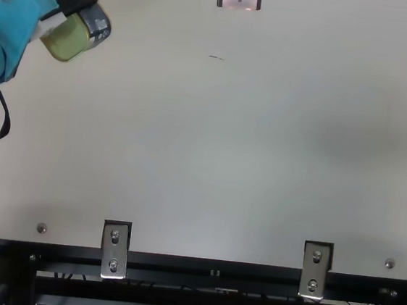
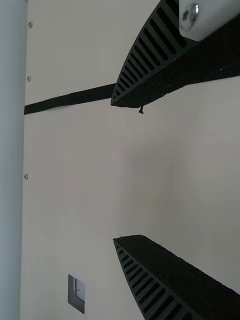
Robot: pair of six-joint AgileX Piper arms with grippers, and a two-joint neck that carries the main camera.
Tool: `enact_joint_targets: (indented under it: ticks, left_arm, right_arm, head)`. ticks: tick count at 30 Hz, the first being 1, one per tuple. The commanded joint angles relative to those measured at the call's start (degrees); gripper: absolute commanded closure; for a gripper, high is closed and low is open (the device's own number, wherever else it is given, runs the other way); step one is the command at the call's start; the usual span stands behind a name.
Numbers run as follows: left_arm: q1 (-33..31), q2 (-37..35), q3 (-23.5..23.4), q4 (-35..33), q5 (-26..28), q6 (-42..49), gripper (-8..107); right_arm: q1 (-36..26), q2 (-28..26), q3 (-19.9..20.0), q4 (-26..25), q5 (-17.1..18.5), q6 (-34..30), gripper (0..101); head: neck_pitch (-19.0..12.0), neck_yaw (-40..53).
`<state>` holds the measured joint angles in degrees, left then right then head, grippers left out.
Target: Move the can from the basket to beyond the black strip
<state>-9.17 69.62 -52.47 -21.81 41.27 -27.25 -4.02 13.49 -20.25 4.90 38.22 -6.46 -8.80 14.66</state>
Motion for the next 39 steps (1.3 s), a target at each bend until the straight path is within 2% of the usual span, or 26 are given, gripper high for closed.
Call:
enact_joint_targets:
  ticks: [1, 7, 23, 28, 39]
  left_arm:
    - [0.0, 0.0, 0.0, 0.0, 0.0, 0.0, 89]
    - [0.0, 0.0, 0.0, 0.0, 0.0, 0.0, 89]
    - [0.43, -0.03, 0.04, -0.04, -0.4, 0.72, 89]
    - [-0.88, -1.8, 0.87, 3.18, -7.23, 2.38, 89]
    - [-9.39, -3.88, 6.35, 13.33, -29.74, 5.42, 89]
  right_arm:
    - [0.0, 0.0, 0.0, 0.0, 0.0, 0.0, 0]
    - [0.0, 0.0, 0.0, 0.0, 0.0, 0.0, 0]
    - [0.0, 0.0, 0.0, 0.0, 0.0, 0.0, 0]
    - [0.0, 0.0, 0.0, 0.0, 0.0, 0.0, 0]
    - [0.0, 0.0, 0.0, 0.0, 0.0, 0.0, 0]
  head:
    - [-0.04, -1.92]
    - [0.09, -7.89]
    - [0.09, -7.89]
    - [0.09, -7.89]
    - [0.09, -7.89]
